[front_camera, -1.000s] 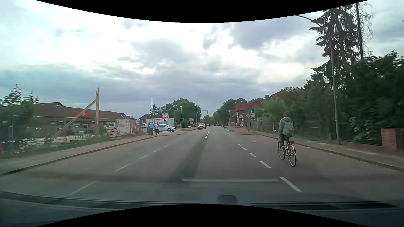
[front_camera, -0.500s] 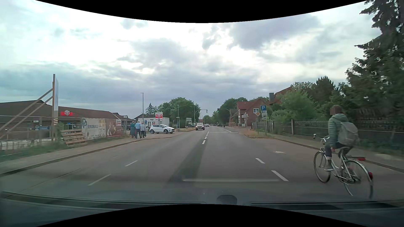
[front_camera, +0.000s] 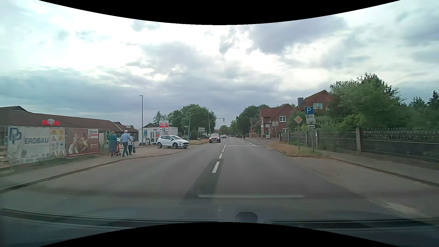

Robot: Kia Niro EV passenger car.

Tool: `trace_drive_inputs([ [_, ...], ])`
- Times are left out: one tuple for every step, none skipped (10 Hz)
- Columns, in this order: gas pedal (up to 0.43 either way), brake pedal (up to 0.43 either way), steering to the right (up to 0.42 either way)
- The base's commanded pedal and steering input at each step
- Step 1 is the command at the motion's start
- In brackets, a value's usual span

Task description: Follow the waypoints while adhering to traffic rules and regulations

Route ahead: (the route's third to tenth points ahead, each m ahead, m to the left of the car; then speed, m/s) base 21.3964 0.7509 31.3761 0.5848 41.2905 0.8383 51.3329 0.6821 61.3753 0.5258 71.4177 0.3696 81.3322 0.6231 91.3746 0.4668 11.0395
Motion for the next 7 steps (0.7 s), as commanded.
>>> trace_drive_inputs([
  [0.150,0.000,0.002],
  [0.150,0.000,0.002],
  [0.150,0.000,0.004],
  [0.150,0.000,0.007],
  [0.150,0.000,0.009],
  [0.150,0.000,0.009],
  [0.150,0.000,0.009],
])
